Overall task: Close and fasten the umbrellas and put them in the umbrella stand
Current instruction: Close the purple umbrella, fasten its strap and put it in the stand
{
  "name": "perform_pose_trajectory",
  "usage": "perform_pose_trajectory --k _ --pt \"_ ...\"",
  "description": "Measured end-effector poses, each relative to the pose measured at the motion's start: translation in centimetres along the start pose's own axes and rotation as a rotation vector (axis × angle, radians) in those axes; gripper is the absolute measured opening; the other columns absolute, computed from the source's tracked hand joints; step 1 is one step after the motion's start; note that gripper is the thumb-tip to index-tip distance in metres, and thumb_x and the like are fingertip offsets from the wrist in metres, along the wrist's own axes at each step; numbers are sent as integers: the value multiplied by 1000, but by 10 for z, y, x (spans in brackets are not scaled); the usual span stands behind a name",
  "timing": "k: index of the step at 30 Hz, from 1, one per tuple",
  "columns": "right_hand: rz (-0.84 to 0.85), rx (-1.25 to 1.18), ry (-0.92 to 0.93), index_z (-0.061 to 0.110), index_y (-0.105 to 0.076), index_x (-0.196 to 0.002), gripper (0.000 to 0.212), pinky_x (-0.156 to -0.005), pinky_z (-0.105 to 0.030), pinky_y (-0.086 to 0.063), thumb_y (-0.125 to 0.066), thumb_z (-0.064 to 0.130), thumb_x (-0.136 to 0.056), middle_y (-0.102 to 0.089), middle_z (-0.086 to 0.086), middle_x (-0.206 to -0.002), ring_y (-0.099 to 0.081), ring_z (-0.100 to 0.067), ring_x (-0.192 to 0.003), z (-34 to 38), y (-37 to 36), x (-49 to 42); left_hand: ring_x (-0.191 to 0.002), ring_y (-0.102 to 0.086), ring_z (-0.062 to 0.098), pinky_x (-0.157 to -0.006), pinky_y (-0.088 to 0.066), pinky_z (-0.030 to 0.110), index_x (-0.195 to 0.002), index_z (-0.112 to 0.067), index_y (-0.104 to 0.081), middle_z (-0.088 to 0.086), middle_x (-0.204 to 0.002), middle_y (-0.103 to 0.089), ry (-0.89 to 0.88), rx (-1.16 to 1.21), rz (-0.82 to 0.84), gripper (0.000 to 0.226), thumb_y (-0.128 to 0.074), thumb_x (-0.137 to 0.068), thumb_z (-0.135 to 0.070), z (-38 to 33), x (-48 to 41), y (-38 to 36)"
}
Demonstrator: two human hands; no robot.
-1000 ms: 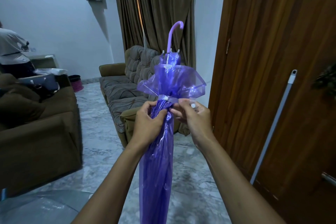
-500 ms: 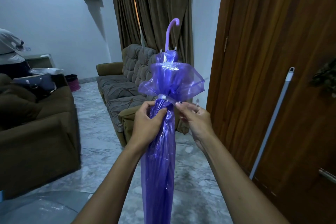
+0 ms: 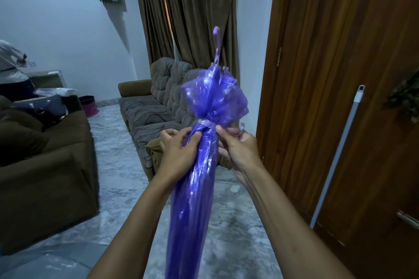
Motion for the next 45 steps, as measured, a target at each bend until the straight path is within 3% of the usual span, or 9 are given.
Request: perform_pose_trajectory --k 6,10,15,19,23,30,35,42,45 --pt "-43 104 92 5 -62 -81 11 -65 -33 -61 -65 1 -90 -72 -18 -84 -72 -18 -66 9 -5 5 -83 -64 8 -78 -51 25 -100 -18 -66 -10 -89 -67 -197 -101 -175 16 -70 -85 -23 -24 7 15" --pt "-147 366 199 17 -63 -70 19 -73 -49 -58 -73 15 -86 -71 -8 -72 -67 -25 -69 14 9 7 -81 -67 0 -75 -52 19 -100 -25 -74 -11 -90 -74 -138 -263 -66 19 -63 -85 -27 -19 7 3" --pt "-118 470 259 2 -65 -78 15 -59 -33 -54 -73 13 -86 -67 -10 -67 -63 -8 -53 30 2 9 -87 -62 4 -77 -47 18 -108 -22 -57 -10 -96 -65 -74 -109 118 39 -79 -77 -28 -16 10 -19" --pt "42 349 167 1 -65 -81 11 -77 -42 -59 -65 6 -91 -65 -14 -72 -65 -25 -74 25 -12 9 -94 -68 17 -88 -54 35 -108 -19 -54 2 -101 -69 -81 18 10 36 -77 -80 -19 -9 11 -9" --pt "126 162 90 1 -64 -88 5 -80 -31 -60 -64 5 -92 -73 -18 -85 -73 -22 -74 26 -10 6 -81 -68 11 -73 -56 20 -116 -6 -56 8 -100 -70 -7 324 32 32 -68 -87 -5 -5 13 -4" --pt "15 454 179 13 -74 -86 24 -85 -40 -58 -75 37 -83 -78 -3 -86 -74 -20 -88 29 12 -4 -79 -66 11 -72 -55 19 -116 -6 -61 6 -95 -72 -72 462 192 26 -61 -90 -1 -15 19 -10" --pt "85 199 31 8 -61 -89 20 -73 -35 -61 -71 25 -88 -74 -15 -87 -71 -23 -79 17 3 -2 -81 -66 18 -73 -56 23 -118 -4 -63 13 -102 -71 10 543 227 27 -59 -91 -5 -12 17 -18" --pt "-82 257 162 14 -61 -81 17 -60 -27 -56 -73 25 -87 -72 -7 -74 -70 -14 -66 29 16 0 -94 -51 -3 -95 -43 18 -114 -24 -67 -2 -114 -43 -169 -92 -33 25 -67 -89 -26 -36 12 -3" --pt "-105 402 249 16 -65 -81 18 -67 -38 -60 -74 31 -86 -74 -8 -78 -73 -23 -71 37 14 3 -86 -58 -7 -79 -44 4 -114 -18 -64 -10 -101 -57 -268 -133 -61 24 -63 -90 -15 -56 21 -4"
Point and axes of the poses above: each hand's wrist, its own x-axis away from the middle knuckle, its own y-axis out of the back of the hand, z = x × y, the point moved 9 cm from there along -x, towards the middle knuckle
